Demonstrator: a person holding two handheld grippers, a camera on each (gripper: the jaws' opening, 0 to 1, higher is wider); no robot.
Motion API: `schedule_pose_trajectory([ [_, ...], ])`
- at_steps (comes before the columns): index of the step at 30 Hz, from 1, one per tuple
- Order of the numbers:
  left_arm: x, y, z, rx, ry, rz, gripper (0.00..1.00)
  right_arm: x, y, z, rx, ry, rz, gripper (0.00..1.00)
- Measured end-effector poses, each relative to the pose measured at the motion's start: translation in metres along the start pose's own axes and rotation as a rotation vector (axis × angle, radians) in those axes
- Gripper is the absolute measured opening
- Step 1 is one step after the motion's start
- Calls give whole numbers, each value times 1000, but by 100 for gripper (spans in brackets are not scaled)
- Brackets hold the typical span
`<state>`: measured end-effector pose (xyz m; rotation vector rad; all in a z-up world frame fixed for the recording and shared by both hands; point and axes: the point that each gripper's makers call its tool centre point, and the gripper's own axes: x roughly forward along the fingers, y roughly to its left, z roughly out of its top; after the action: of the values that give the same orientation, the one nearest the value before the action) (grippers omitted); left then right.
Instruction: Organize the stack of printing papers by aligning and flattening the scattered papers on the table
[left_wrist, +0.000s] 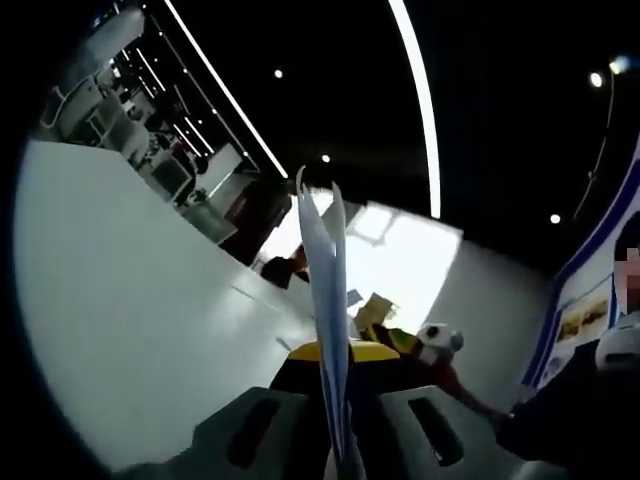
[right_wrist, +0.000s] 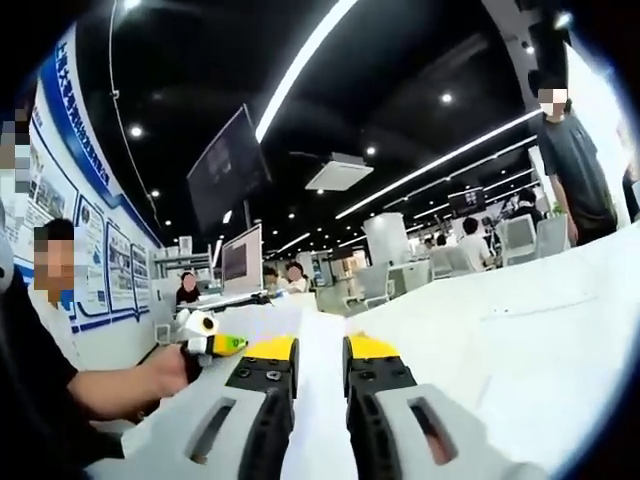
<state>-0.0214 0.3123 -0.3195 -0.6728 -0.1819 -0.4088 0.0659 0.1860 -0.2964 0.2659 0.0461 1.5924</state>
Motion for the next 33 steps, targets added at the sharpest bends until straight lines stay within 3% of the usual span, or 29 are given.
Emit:
schedule_pose_trajectory([
  [13,0,1,1,12,4,4,6,-13,-2,-6,-7,25,-13,14],
  [33,1,1,0,26,8,8,6,-34,-5,-19,-28,84,-37,22],
])
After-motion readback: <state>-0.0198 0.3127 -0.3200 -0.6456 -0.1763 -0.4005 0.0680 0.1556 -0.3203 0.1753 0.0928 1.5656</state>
